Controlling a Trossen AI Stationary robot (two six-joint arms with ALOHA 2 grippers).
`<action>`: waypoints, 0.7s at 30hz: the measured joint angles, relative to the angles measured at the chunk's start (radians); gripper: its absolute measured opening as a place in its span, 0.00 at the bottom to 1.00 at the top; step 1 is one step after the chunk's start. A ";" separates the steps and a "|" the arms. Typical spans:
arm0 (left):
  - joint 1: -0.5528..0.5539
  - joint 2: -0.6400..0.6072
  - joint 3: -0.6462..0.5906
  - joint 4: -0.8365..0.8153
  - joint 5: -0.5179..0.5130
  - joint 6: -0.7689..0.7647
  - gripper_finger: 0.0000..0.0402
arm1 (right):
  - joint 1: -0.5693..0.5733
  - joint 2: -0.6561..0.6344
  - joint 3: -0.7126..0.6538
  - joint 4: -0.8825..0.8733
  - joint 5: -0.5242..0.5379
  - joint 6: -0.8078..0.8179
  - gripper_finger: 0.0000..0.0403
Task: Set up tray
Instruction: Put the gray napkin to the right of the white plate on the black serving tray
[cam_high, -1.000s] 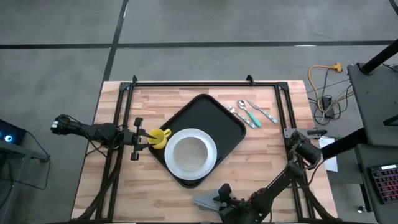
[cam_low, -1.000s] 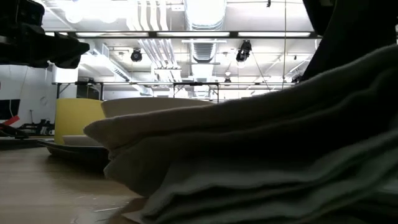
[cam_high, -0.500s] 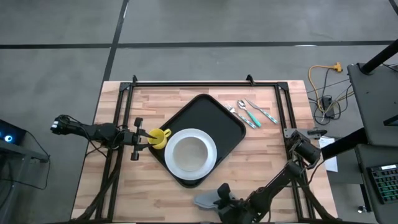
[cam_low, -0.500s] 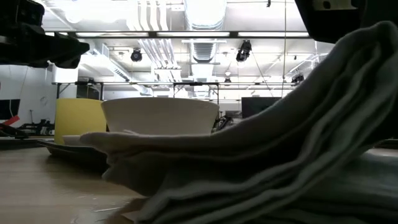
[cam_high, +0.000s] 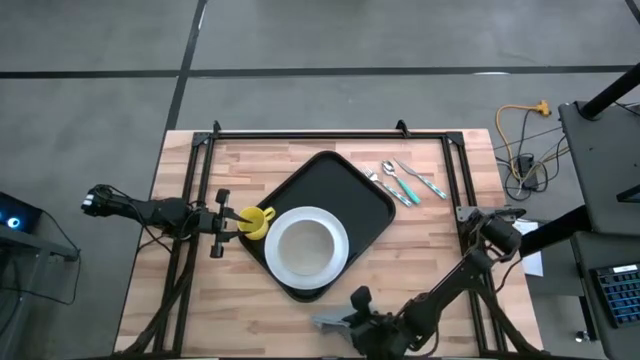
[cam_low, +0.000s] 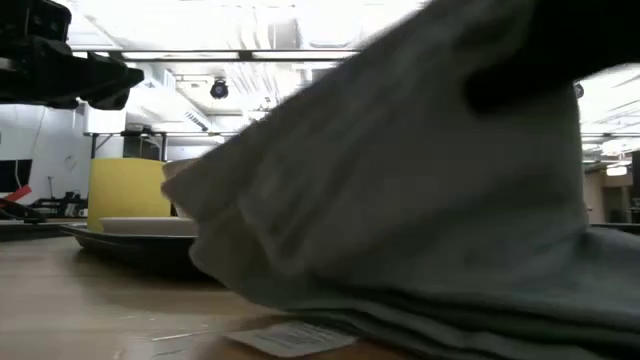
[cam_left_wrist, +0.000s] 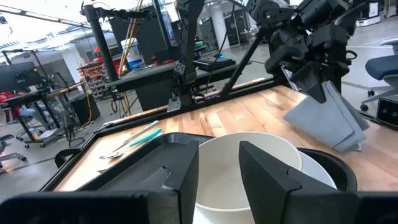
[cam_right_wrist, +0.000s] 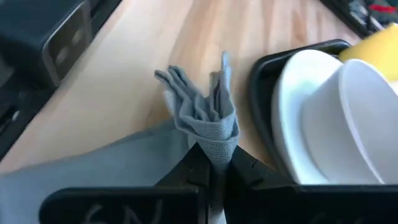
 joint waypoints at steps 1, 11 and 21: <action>0.000 0.000 0.000 0.000 -0.001 0.000 0.25 | -0.004 -0.012 0.000 -0.013 -0.002 0.024 0.02; 0.000 0.000 0.000 0.000 0.000 0.000 0.25 | -0.060 -0.145 -0.010 -0.125 -0.060 0.195 0.02; 0.000 0.000 0.000 0.000 0.000 0.000 0.25 | -0.093 -0.213 -0.044 -0.151 0.003 0.251 0.02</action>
